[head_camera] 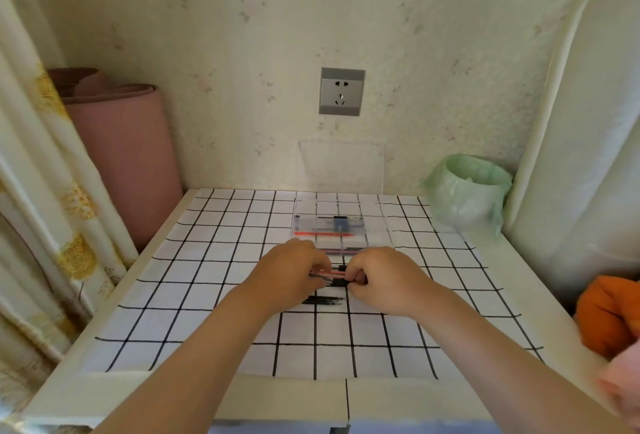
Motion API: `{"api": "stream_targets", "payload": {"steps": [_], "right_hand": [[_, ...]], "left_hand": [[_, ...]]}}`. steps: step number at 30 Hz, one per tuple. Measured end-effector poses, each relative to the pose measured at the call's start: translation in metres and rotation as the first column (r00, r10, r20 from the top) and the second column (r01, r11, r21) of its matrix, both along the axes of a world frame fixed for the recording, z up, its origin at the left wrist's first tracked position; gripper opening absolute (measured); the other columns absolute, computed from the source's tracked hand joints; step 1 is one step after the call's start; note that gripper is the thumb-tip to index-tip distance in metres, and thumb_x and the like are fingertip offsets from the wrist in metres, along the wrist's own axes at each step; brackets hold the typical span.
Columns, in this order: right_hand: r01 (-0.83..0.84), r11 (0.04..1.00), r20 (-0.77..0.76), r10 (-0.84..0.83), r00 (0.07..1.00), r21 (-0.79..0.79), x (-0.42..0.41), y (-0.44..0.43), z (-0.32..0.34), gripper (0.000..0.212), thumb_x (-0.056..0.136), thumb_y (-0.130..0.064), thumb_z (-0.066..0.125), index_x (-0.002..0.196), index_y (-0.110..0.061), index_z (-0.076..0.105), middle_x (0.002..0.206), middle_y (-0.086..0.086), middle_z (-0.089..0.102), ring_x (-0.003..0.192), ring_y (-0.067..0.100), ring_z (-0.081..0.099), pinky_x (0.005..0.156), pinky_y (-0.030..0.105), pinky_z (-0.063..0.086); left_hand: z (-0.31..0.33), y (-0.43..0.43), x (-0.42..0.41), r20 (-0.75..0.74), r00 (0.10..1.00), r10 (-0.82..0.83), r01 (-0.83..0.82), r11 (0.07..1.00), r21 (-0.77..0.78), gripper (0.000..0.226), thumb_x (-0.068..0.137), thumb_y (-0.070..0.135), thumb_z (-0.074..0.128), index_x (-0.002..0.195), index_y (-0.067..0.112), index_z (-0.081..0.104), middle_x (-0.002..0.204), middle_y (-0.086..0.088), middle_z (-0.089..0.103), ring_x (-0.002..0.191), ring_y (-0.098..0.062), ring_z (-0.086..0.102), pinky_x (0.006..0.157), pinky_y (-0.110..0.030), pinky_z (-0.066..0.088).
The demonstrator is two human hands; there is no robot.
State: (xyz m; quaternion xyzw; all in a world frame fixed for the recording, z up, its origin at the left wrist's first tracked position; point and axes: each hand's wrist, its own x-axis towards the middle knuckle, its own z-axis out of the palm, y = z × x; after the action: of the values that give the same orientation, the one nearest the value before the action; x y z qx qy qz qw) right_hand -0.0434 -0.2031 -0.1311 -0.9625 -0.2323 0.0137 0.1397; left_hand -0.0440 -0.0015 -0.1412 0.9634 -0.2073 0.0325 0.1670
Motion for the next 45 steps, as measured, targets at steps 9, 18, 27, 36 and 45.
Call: {"api": "stream_targets", "payload": {"steps": [9,18,27,36,45], "right_hand": [[-0.04,0.994,-0.021,0.042,0.999,0.101,-0.002,-0.002,0.004,0.02,0.095,-0.031,0.056,0.113,-0.025,0.063,0.1,-0.006,0.063,0.087,0.011,0.057,0.077,0.029,0.049],[-0.082,0.997,-0.162,0.079,0.984,-0.008,-0.006,0.01,-0.005,0.03,0.104,-0.033,0.038,0.105,-0.013,0.06,0.098,0.003,0.059,0.089,0.02,0.056,0.083,0.04,0.049],[-0.021,0.999,-0.281,0.034,0.959,0.048,-0.01,0.018,-0.003,0.027,0.104,-0.034,0.039,0.09,-0.018,0.055,0.088,0.003,0.056,0.079,0.02,0.055,0.072,0.037,0.046],[-0.049,0.999,-0.178,0.05,0.983,0.014,-0.012,0.016,0.005,0.033,0.105,-0.035,0.035,0.092,-0.014,0.057,0.088,0.003,0.063,0.08,0.022,0.058,0.073,0.036,0.046],[-0.012,0.996,-0.204,0.03,0.979,0.092,-0.011,0.01,0.002,0.021,0.102,-0.037,0.043,0.107,-0.02,0.056,0.081,-0.007,0.055,0.072,0.014,0.055,0.061,0.032,0.042]], "left_hand": [[0.01,0.001,-0.001,-0.136,0.99,-0.024,0.008,0.994,-0.113,0.011,0.093,0.031,0.064,0.101,0.033,0.069,0.095,0.014,0.066,0.083,-0.005,0.06,0.074,-0.02,0.048],[0.011,0.001,-0.009,-0.327,0.944,-0.049,0.016,0.995,-0.1,0.015,0.098,0.03,0.049,0.102,0.031,0.063,0.085,0.008,0.062,0.068,-0.007,0.053,0.063,-0.024,0.043],[0.012,0.001,-0.011,-0.294,0.952,-0.08,0.056,0.994,-0.09,0.014,0.1,0.033,0.051,0.098,0.029,0.064,0.074,0.012,0.054,0.064,-0.004,0.048,0.058,-0.02,0.035],[0.015,0.002,-0.008,-0.271,0.96,-0.071,0.026,0.986,-0.166,0.017,0.098,0.029,0.054,0.083,0.034,0.059,0.07,0.013,0.057,0.053,0.003,0.046,0.052,-0.012,0.033],[0.018,0.007,-0.007,-0.269,0.963,-0.033,-0.002,0.992,-0.127,0.015,0.096,0.032,0.056,0.082,0.036,0.06,0.072,0.007,0.058,0.061,-0.008,0.048,0.06,-0.026,0.041]]}}
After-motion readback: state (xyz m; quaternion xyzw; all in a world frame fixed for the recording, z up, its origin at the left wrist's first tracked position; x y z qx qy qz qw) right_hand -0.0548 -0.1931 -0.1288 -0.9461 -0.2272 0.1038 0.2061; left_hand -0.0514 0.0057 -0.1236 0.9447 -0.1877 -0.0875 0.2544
